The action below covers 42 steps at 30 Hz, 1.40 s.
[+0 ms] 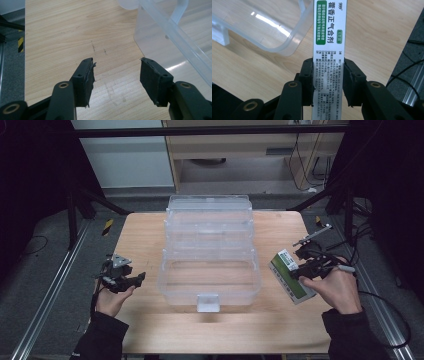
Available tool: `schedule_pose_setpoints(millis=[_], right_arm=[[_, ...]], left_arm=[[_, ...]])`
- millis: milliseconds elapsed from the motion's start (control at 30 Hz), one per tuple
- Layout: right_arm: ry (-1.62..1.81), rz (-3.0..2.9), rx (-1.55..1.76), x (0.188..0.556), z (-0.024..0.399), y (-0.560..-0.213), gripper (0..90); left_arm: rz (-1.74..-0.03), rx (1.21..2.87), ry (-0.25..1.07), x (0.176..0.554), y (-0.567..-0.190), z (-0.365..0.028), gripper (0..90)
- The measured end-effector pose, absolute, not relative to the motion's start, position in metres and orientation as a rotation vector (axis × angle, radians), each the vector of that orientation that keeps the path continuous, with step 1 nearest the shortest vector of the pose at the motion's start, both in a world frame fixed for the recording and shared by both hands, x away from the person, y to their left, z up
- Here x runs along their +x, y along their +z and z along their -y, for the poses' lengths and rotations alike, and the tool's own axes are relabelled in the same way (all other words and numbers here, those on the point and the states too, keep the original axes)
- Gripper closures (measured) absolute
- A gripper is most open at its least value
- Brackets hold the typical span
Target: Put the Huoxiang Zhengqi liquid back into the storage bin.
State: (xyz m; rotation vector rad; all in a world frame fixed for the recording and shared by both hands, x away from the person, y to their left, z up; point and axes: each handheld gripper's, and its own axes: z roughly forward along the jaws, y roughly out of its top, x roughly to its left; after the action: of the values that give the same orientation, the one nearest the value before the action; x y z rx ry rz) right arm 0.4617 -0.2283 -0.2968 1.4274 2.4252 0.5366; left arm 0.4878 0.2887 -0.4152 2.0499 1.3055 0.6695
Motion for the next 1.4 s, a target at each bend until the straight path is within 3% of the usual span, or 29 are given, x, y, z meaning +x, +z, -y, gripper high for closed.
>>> schedule_pose_setpoints(millis=[833, 1400], right_arm=[[0.615, -2.475, 1.220, 0.467, 0.188, -0.257, 65.1], [0.671, -2.620, 1.042, 0.475, 0.150, -0.247, 65.1]], left_arm=[[-1.308, 2.049, 0.672, 0.488, -0.415, -0.290, 43.8], [-1.309, 2.052, 0.671, 0.488, -0.416, -0.290, 43.8]])
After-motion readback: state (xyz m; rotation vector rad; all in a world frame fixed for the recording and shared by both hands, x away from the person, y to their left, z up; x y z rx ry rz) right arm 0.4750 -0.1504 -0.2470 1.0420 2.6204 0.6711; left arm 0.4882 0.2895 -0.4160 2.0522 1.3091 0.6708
